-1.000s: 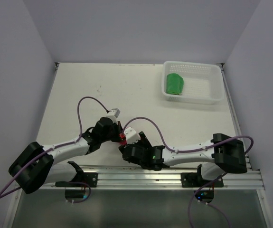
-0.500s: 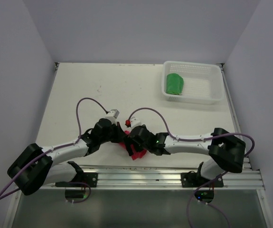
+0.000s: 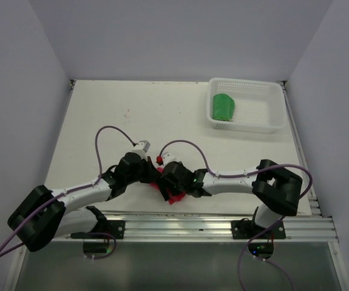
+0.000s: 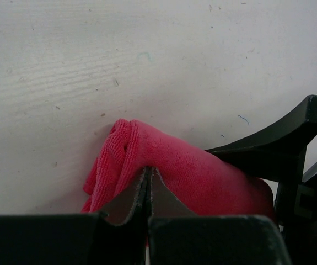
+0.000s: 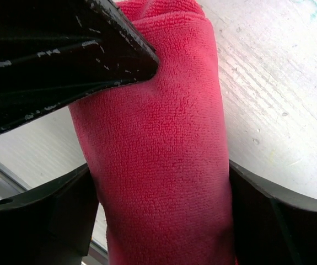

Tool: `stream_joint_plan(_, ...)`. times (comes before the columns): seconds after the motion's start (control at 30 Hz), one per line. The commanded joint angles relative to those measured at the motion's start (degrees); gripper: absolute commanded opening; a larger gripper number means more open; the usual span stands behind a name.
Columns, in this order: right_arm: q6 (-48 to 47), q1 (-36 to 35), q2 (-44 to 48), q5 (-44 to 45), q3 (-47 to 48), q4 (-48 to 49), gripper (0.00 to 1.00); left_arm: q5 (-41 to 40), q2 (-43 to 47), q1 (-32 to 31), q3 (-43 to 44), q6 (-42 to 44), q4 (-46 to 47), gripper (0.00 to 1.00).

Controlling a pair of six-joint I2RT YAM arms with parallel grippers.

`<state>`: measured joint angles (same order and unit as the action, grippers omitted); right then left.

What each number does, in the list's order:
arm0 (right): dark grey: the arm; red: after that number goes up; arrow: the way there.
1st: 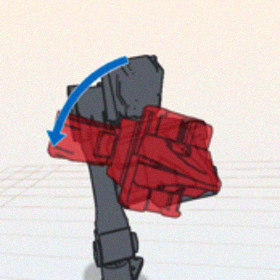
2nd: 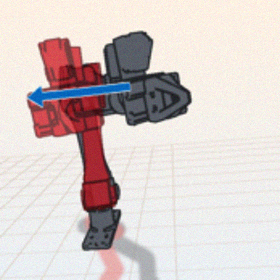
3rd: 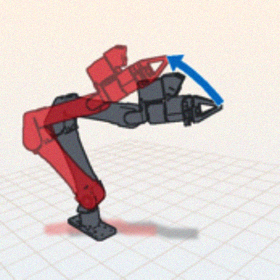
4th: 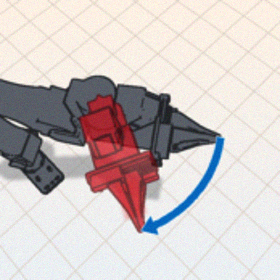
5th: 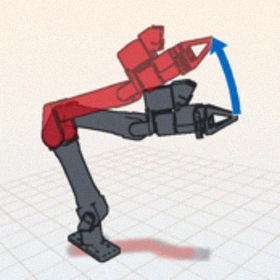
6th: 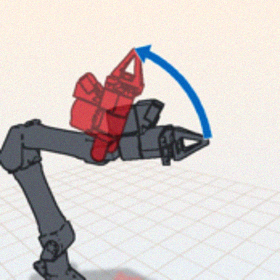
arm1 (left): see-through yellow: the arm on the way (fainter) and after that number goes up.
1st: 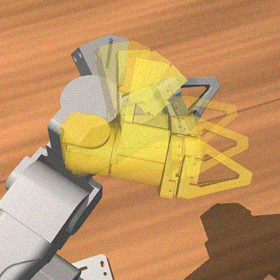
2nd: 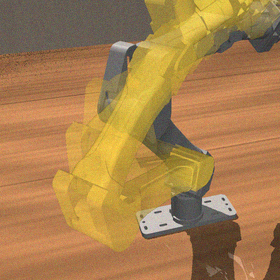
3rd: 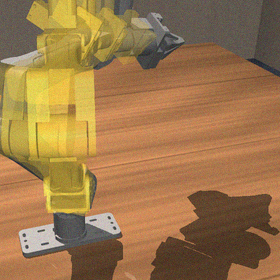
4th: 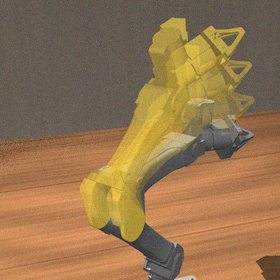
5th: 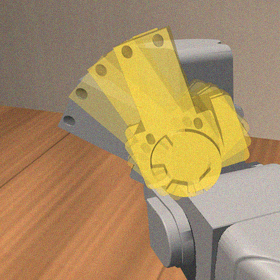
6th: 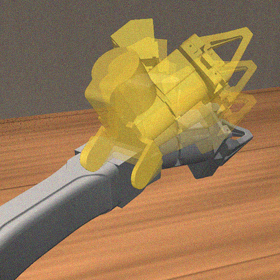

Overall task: Roll the towels
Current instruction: Place the rolled towel into the container

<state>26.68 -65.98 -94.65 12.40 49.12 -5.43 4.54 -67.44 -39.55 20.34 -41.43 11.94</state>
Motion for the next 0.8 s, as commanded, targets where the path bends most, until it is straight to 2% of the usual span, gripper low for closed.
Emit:
stream_joint_plan(0.0,-1.0,0.5,-1.9,1.0,1.9,2.5,0.82,0.8,0.4,-0.6,-1.2,-0.3,-2.3,0.0)
stream_joint_plan(0.03,-1.1,0.5,-1.9,1.6,1.1,2.9,0.77,0.7,0.5,-0.6,-1.2,-0.3,-2.3,0.0)
stream_joint_plan(0.2,0.3,0.3,-0.5,2.0,-3.5,7.3,0.63,-0.7,1.4,-0.6,-0.8,-0.3,-3.4,0.0)
stream_joint_plan(0.23,0.7,0.2,-0.2,2.5,-4.6,7.5,0.57,-1.1,1.9,-0.6,-0.6,-0.2,-3.9,0.0)
stream_joint_plan(0.33,0.7,-0.6,0.8,3.2,-5.4,7.9,0.47,-2.3,2.3,-0.3,0.8,0.2,-5.7,0.0)
stream_joint_plan(0.4,0.6,-0.9,1.0,4.1,-5.3,7.3,0.45,-1.2,2.2,0.6,1.9,0.4,-6.8,0.01)
stream_joint_plan(0.43,0.3,-1.3,0.7,4.4,-4.8,6.8,0.4,-0.4,2.2,2.1,2.2,0.6,-6.8,0.02)
stream_joint_plan(0.5,0.0,-1.9,0.6,5.6,-4.3,5.7,0.36,1.3,2.6,4.1,3.1,1.3,-7.5,0.07)
stream_joint_plan(0.53,-0.2,-2.6,0.7,6.1,-4.0,5.6,0.31,1.8,3.3,6.6,3.3,1.6,-7.7,0.11)
stream_joint_plan(0.57,-0.3,-3.3,1.6,8.6,-3.7,3.8,0.24,1.5,5.4,11.3,5.8,4.1,-11.1,0.19)
stream_joint_plan(0.7,-0.2,-3.4,3.2,11.3,-3.8,2.4,0.12,-0.3,7.2,15.3,9.3,5.7,-15.9,0.22)
stream_joint_plan(0.77,-0.4,-3.3,4.9,12.1,-3.8,1.4,0.1,-0.7,7.3,16.7,11.7,6.5,-18.3,0.24)
